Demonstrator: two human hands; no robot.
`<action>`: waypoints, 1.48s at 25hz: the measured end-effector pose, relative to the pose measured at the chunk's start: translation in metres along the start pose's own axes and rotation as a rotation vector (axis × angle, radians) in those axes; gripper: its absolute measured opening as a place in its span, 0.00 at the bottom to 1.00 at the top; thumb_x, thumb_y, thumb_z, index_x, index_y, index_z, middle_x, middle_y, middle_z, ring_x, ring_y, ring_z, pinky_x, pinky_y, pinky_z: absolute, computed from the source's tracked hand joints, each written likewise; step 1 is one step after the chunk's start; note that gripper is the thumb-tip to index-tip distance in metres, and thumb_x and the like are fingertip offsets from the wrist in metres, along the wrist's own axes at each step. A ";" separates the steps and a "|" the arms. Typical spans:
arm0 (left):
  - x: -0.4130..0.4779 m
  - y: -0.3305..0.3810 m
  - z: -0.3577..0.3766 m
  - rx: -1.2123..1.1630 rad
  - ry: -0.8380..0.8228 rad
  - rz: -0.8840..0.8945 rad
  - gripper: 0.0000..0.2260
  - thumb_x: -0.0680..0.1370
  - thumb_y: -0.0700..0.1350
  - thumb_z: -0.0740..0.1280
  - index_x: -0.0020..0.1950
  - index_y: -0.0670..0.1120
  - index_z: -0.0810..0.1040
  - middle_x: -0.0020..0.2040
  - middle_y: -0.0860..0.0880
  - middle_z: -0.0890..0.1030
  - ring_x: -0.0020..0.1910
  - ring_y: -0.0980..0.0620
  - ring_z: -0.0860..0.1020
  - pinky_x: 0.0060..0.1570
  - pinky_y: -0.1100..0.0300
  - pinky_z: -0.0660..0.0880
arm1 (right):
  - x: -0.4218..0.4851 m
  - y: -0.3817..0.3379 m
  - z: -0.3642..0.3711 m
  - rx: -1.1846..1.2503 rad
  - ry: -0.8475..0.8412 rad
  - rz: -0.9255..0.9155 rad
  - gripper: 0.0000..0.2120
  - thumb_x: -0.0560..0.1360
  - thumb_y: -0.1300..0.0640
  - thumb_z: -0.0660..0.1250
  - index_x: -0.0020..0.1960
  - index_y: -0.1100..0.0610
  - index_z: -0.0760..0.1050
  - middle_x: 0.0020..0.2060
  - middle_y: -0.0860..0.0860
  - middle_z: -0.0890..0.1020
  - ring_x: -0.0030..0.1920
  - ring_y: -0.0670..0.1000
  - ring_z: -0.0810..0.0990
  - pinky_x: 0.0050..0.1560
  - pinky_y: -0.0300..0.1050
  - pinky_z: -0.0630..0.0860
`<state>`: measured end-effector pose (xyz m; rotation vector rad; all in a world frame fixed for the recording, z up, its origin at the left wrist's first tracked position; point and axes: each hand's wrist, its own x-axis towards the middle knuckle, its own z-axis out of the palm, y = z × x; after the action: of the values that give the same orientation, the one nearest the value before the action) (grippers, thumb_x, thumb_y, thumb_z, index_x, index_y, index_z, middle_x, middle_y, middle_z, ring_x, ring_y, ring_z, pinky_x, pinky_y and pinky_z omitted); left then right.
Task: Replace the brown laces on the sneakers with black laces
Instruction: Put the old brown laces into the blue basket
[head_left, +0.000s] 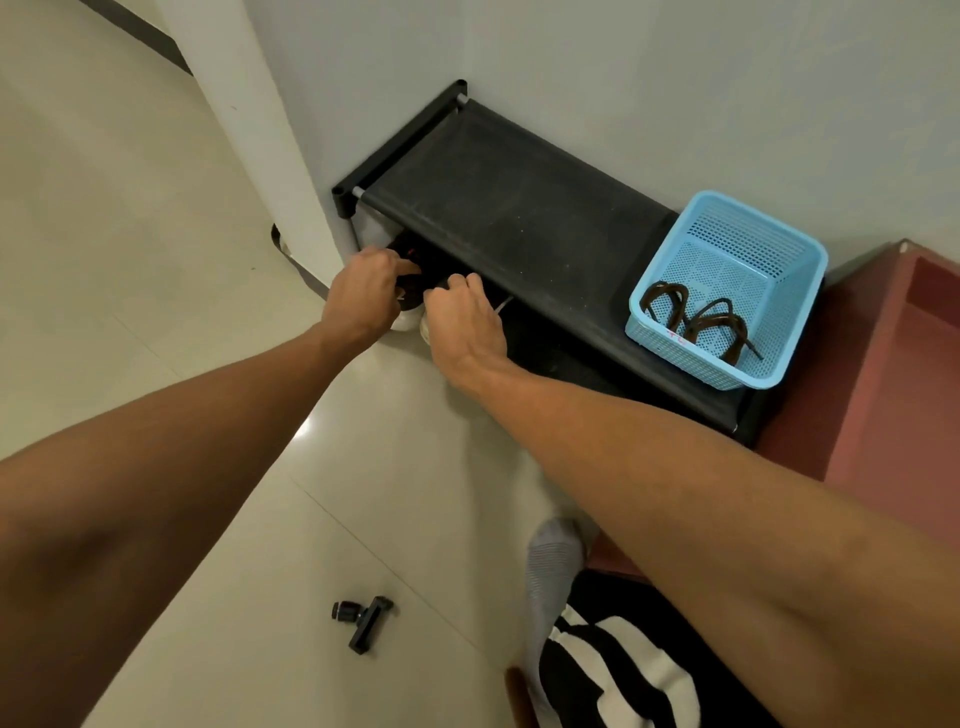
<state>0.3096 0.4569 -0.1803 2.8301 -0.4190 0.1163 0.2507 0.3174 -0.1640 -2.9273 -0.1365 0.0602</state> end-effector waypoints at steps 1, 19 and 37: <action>0.002 0.001 0.003 0.004 -0.002 0.011 0.19 0.76 0.32 0.72 0.65 0.48 0.84 0.52 0.45 0.83 0.51 0.43 0.79 0.48 0.49 0.80 | 0.000 0.001 0.003 -0.018 0.008 -0.003 0.15 0.77 0.63 0.74 0.63 0.58 0.79 0.62 0.55 0.76 0.67 0.55 0.70 0.50 0.47 0.75; 0.032 0.013 0.027 -0.096 0.033 0.031 0.14 0.78 0.36 0.73 0.63 0.44 0.83 0.60 0.42 0.83 0.59 0.42 0.81 0.61 0.54 0.77 | 0.029 0.030 0.030 0.052 0.010 0.017 0.15 0.79 0.61 0.72 0.65 0.57 0.79 0.62 0.54 0.78 0.59 0.54 0.79 0.54 0.46 0.77; -0.063 0.056 -0.046 -0.026 -0.007 -0.089 0.36 0.78 0.50 0.75 0.82 0.45 0.63 0.82 0.44 0.64 0.80 0.40 0.63 0.75 0.40 0.69 | -0.052 0.035 -0.083 0.257 -0.111 -0.120 0.31 0.83 0.47 0.67 0.82 0.51 0.62 0.82 0.53 0.62 0.79 0.58 0.65 0.74 0.62 0.70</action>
<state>0.2311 0.4354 -0.1293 2.8189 -0.2938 0.0817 0.2066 0.2612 -0.0882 -2.6538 -0.2980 0.2063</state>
